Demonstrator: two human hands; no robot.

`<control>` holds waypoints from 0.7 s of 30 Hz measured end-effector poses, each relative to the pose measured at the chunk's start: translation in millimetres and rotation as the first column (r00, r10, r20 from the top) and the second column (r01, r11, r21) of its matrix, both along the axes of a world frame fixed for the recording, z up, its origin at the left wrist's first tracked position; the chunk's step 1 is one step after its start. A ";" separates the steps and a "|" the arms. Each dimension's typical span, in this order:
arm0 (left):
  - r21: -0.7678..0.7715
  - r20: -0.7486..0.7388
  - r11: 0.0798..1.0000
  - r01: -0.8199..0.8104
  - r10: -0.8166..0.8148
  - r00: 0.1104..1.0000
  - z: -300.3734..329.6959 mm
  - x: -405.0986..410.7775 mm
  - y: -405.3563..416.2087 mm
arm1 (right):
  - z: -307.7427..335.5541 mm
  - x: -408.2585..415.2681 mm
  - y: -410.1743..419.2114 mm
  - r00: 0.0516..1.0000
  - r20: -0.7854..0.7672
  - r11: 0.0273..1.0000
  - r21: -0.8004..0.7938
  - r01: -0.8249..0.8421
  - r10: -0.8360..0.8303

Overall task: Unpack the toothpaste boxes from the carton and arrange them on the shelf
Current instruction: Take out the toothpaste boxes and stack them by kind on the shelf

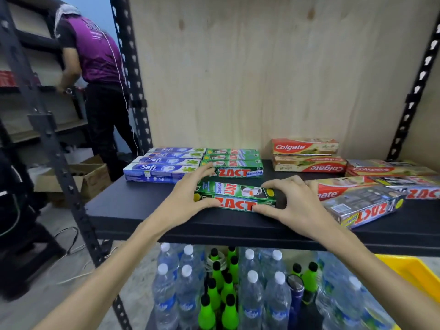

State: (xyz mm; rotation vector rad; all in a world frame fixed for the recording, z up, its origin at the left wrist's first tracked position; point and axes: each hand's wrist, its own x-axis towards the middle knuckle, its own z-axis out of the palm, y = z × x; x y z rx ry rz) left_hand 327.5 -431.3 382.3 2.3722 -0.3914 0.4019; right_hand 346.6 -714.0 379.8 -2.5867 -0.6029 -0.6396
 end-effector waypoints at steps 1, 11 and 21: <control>-0.030 0.055 0.997 -0.077 0.079 0.995 -3.9 -6.4 -7.0 | -2.8 -6.7 0.3 1.000 0.006 0.999 0.046 0.010 -0.010; -0.260 -0.070 0.869 -0.421 0.418 0.906 -21.7 -72.8 -72.8 | -21.5 -76.4 28.1 0.996 -0.059 0.919 0.384 0.086 -0.068; -0.107 -0.153 0.989 -0.100 0.083 0.985 -3.8 -97.2 -60.7 | -23.0 -102.8 32.8 0.969 -0.094 0.858 0.490 -0.156 0.229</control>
